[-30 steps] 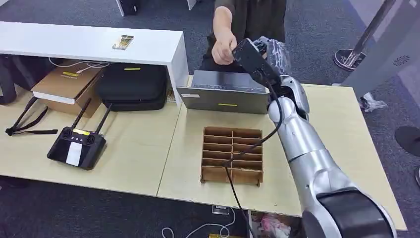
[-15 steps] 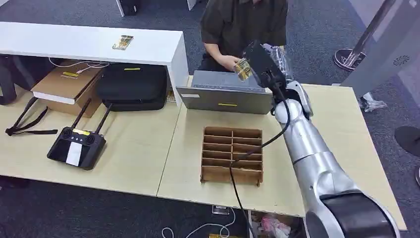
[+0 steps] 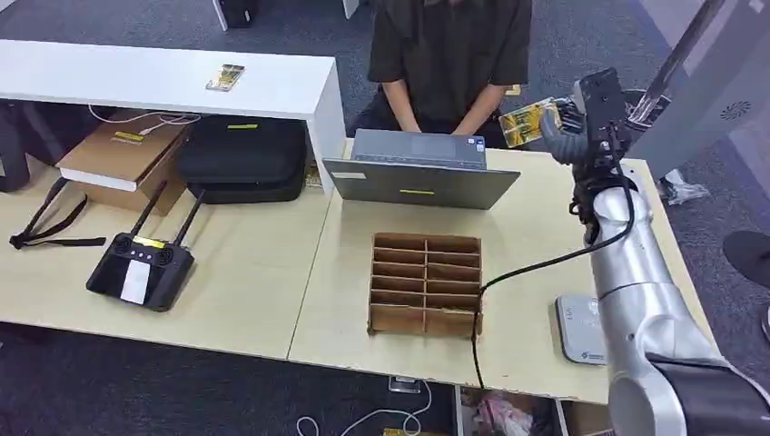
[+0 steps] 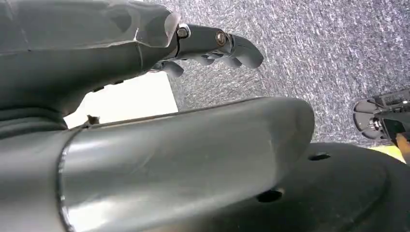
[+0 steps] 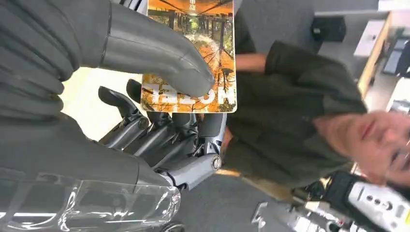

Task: Pass the card to the sensor for recognition and then transmit it.

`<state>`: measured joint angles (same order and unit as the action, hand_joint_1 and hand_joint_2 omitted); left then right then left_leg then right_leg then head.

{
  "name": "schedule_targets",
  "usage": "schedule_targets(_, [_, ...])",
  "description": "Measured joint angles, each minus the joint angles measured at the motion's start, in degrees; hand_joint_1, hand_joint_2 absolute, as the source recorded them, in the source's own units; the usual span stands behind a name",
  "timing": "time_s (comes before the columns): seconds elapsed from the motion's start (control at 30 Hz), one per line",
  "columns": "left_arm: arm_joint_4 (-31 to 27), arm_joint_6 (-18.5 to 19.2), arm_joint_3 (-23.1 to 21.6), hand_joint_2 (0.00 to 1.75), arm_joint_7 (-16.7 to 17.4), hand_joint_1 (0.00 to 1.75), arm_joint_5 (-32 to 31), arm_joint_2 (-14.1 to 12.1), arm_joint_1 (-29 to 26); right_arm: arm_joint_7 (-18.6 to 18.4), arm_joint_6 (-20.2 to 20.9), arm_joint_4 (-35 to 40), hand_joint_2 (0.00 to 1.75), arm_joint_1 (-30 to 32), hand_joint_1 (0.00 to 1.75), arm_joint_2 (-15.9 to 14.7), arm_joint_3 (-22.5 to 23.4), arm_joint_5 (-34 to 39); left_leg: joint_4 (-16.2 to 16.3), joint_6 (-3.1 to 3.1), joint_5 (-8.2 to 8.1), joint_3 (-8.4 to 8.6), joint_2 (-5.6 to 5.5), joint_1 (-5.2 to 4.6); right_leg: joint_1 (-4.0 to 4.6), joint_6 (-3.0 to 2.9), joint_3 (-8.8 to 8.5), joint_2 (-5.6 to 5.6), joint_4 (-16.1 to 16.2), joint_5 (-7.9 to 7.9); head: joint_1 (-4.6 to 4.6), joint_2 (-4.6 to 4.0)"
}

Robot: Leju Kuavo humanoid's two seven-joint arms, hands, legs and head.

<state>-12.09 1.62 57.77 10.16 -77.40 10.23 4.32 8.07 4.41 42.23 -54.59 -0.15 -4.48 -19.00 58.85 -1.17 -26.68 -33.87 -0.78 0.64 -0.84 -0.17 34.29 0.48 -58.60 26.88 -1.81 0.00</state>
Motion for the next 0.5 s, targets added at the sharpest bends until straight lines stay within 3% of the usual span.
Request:
schedule_targets(0.27, [0.0, -1.14, 1.01, 0.0, -0.02, 0.0, 0.74, 0.2, -0.09, 0.44, -1.22, 5.37, 1.75, 5.93, 1.75, -5.73, 1.55, 0.44, 0.0, 0.02, -0.02, 0.0, -0.01, 0.01, 0.01, 0.01, -0.01, -0.01, 0.0, 0.01, 0.0, 0.0])
schedule_targets(0.5, [0.0, -1.62, 1.81, 0.0, -0.02, 0.0, 1.38, 0.33, -0.11, 0.46, -4.22, 15.51, 1.75, 20.19, 1.75, -7.55, 3.93, -0.36, -0.01, 0.08, -0.11, -0.01, -0.04, 0.01, 0.02, 0.05, -0.03, -0.09, 0.02, 0.05, -0.02, 0.0])
